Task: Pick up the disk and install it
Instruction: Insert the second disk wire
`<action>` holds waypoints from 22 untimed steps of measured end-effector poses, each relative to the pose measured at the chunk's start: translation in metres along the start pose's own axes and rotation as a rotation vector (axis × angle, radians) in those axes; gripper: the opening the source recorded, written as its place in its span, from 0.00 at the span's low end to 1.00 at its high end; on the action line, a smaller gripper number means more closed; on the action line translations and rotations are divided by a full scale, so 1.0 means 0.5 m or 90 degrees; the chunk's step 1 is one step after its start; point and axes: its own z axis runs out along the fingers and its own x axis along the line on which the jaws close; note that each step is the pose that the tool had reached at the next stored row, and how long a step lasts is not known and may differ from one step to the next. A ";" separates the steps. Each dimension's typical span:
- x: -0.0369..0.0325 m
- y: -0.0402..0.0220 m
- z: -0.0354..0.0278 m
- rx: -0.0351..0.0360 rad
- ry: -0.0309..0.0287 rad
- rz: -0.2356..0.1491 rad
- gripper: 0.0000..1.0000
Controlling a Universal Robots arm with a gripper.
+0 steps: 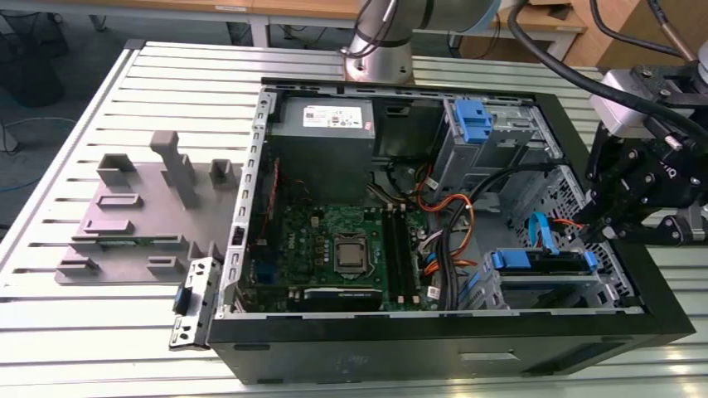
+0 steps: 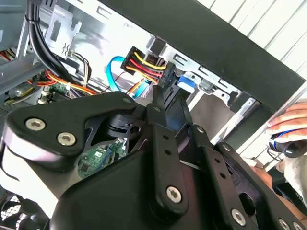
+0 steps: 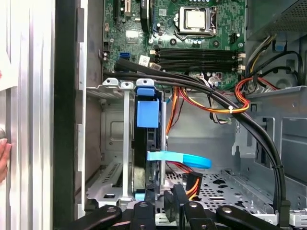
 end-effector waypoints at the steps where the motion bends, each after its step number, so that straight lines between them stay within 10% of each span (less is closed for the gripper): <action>1: -0.002 -0.001 0.002 0.0000 -0.0001 0.000 0.29; 22: -0.012 -0.035 0.023 0.0000 0.0010 0.000 0.29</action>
